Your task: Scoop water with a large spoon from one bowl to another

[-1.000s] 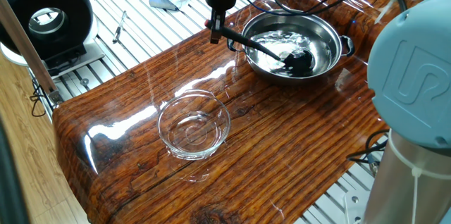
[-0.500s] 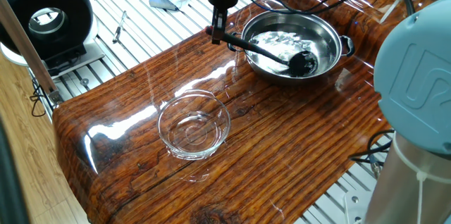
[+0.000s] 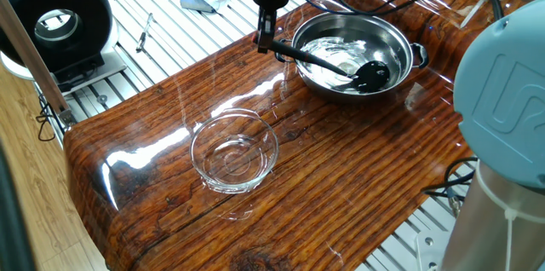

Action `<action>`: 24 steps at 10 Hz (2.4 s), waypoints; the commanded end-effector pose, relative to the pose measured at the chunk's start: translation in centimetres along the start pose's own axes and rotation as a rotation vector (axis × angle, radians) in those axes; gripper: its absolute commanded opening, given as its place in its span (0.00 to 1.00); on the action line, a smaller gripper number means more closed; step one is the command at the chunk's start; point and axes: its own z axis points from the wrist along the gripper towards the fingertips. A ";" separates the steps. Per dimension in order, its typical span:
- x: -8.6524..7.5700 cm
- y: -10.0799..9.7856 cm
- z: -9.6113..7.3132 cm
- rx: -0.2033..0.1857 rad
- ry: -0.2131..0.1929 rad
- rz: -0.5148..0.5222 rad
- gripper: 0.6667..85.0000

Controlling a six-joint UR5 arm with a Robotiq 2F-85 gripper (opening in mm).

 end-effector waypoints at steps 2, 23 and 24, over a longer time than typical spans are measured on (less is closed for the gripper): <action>-0.2 -1.0 0.4 0.011 -0.005 -0.028 0.49; 1.6 -1.3 1.1 -0.014 -0.014 -0.035 0.62; 1.7 -1.6 1.2 -0.003 -0.013 -0.048 0.62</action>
